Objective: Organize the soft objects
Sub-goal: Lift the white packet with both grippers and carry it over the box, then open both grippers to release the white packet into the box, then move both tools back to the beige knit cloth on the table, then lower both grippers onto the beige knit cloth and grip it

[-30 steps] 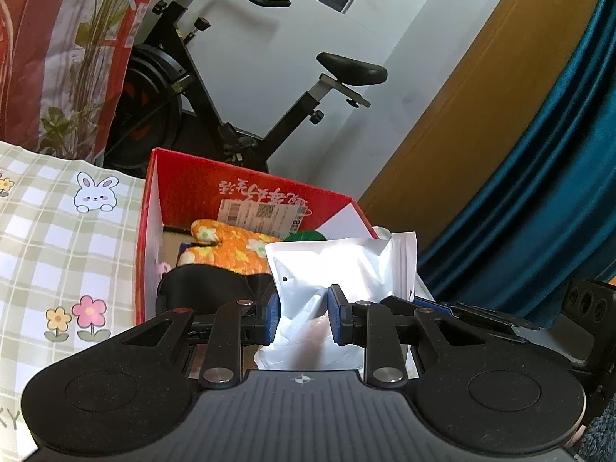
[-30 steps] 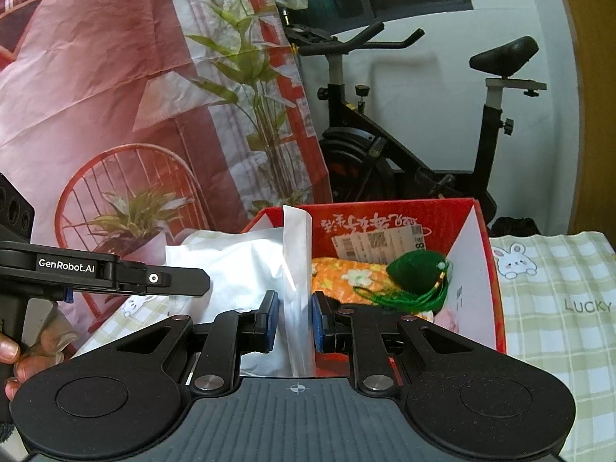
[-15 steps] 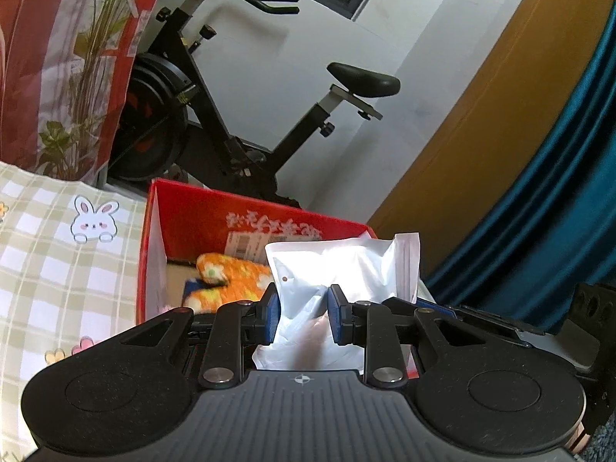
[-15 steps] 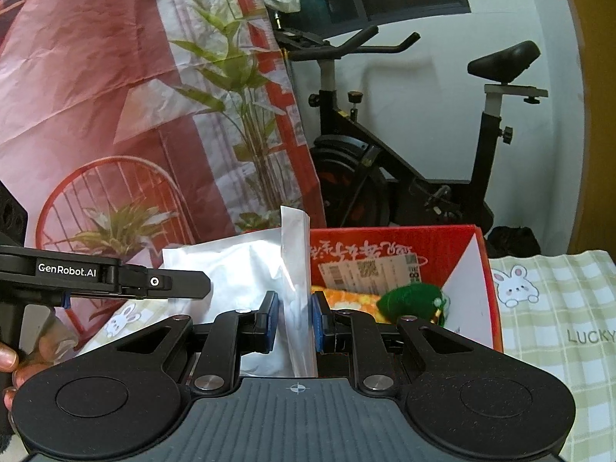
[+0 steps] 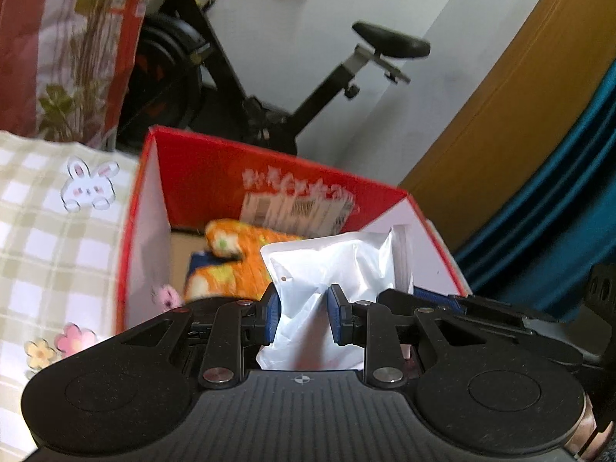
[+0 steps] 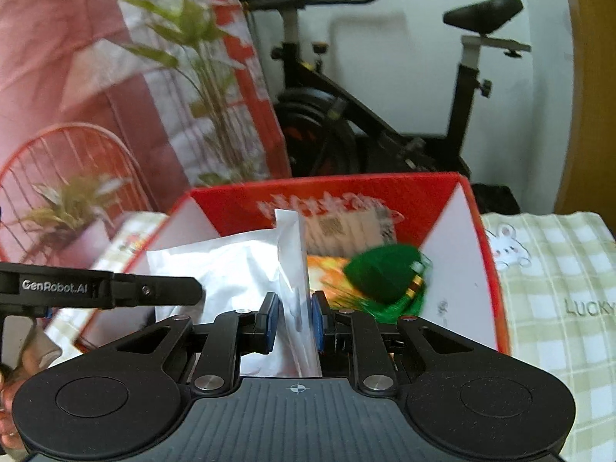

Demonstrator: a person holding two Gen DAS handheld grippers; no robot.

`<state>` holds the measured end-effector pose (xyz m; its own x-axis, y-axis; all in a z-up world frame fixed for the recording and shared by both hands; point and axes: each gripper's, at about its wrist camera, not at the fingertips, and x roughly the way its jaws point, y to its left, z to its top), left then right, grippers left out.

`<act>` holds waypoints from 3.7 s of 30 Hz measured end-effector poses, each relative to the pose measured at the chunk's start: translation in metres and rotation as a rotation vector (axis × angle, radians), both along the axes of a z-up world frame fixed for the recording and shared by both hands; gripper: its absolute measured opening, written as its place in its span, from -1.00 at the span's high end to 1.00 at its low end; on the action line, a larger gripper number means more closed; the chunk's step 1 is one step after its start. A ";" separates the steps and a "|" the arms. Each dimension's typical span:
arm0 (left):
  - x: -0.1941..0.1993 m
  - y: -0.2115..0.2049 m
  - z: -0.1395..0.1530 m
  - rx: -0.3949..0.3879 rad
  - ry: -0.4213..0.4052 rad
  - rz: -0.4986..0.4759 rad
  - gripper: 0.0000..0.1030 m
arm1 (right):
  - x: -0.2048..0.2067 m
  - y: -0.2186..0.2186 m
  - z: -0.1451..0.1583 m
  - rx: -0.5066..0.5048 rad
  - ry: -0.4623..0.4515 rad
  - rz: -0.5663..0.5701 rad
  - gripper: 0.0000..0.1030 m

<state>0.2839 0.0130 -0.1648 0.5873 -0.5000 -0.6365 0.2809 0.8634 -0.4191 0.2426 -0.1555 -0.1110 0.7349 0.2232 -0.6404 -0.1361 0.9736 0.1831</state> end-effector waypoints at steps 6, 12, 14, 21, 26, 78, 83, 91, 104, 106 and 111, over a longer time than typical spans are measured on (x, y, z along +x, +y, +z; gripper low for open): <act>0.003 -0.019 -0.014 0.024 0.031 -0.032 0.46 | 0.005 -0.010 -0.014 -0.055 0.049 -0.037 0.66; -0.003 -0.018 -0.012 0.053 0.013 -0.026 0.32 | 0.003 -0.011 -0.015 -0.080 0.040 -0.030 0.55; -0.002 -0.019 -0.008 0.072 0.000 -0.018 0.13 | 0.002 -0.009 -0.012 -0.096 0.029 -0.026 0.45; -0.018 -0.015 0.014 0.124 -0.076 -0.013 -0.31 | -0.012 -0.002 0.004 -0.138 -0.031 0.007 0.13; -0.035 -0.010 0.030 0.182 -0.139 -0.005 -0.75 | -0.027 0.001 0.015 -0.149 -0.059 0.017 -0.40; -0.205 0.026 -0.011 0.281 -0.170 0.107 -0.99 | -0.203 0.021 -0.026 -0.119 -0.113 -0.025 -0.99; -0.210 0.026 -0.017 0.272 -0.155 0.113 -0.99 | -0.209 0.020 -0.033 -0.125 -0.098 -0.029 -0.99; -0.214 0.027 -0.027 0.267 -0.127 0.120 -0.99 | -0.217 0.016 -0.046 -0.136 -0.078 -0.049 -0.99; -0.211 0.030 -0.041 0.198 -0.067 0.107 -0.68 | -0.220 0.018 -0.063 -0.137 -0.041 -0.026 -0.80; -0.206 0.033 -0.043 0.183 -0.050 0.114 -0.63 | -0.219 0.017 -0.065 -0.143 -0.041 -0.035 -0.78; -0.185 0.039 -0.050 0.148 0.007 0.111 -0.41 | -0.213 0.010 -0.067 -0.139 -0.036 -0.063 -0.62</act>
